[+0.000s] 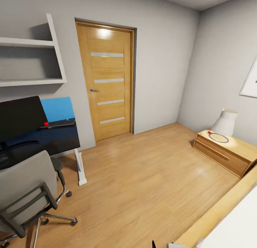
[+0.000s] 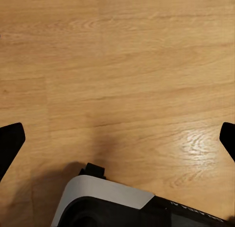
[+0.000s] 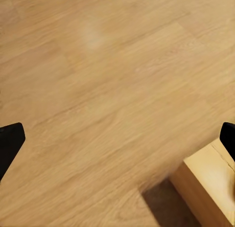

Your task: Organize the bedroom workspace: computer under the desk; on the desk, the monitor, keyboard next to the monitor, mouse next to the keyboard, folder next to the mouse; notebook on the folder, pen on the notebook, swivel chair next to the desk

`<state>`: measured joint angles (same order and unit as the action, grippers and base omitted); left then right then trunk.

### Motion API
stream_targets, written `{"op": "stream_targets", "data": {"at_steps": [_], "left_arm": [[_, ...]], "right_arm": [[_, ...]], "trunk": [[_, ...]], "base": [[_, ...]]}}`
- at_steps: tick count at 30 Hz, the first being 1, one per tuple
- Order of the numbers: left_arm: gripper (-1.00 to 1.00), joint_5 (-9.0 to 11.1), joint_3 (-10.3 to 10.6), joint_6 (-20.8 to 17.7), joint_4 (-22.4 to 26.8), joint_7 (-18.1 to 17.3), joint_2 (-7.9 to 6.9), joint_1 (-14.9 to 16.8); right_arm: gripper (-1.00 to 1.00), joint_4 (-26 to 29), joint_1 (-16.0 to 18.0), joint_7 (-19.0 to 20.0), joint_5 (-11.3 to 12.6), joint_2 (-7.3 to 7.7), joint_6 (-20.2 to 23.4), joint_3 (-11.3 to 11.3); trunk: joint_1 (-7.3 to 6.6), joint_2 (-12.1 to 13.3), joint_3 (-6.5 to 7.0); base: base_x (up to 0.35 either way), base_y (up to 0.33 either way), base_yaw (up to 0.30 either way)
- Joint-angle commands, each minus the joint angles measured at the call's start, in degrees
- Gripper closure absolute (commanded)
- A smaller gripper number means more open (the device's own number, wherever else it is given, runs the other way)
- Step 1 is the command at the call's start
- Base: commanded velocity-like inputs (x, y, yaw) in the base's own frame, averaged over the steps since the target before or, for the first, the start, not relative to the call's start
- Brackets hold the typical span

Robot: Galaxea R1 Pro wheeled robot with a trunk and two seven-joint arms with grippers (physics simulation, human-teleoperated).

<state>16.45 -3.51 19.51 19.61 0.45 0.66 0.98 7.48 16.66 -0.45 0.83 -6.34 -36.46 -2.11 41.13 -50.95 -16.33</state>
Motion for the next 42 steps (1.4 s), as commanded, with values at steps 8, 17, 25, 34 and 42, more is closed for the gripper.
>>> {"op": "stream_targets", "data": {"at_steps": [8,17,25,34,42], "left_arm": [[-1.0,-0.1,-0.3,0.2,-0.1,0.0,0.05,0.1],[-1.0,-0.1,-0.3,0.2,-0.2,0.0,0.05,0.0],[-1.0,-0.1,-0.3,0.2,-0.2,0.0,0.05,0.1],[-1.0,-0.1,-0.3,0.2,-0.2,0.0,0.08,0.0],[-1.0,-0.1,-0.2,0.2,-0.2,0.0,0.13,0.0]], "right_arm": [[-1.0,0.0,0.0,0.2,-0.2,0.22,-0.2,-0.2],[-1.0,-0.1,0.0,0.3,-0.2,0.19,-0.1,-0.1],[-1.0,-0.1,0.0,0.3,-0.3,0.19,-0.1,-0.1],[-1.0,-0.1,0.0,0.3,-0.2,0.15,-0.1,-0.1],[-1.0,-0.1,0.0,0.3,-0.2,0.12,-0.2,-0.1]], "trunk": [[0.02,0.0,-0.1],[0.02,0.0,-0.1],[0.02,0.0,-0.1],[0.02,0.0,-0.1],[0.02,0.0,-0.1]], "base": [[0.07,0.0,0.012],[0.14,0.0,0.0],[0.294,0.028,0.0],[0.271,0.168,0.0],[0.318,0.016,0.0]]}}
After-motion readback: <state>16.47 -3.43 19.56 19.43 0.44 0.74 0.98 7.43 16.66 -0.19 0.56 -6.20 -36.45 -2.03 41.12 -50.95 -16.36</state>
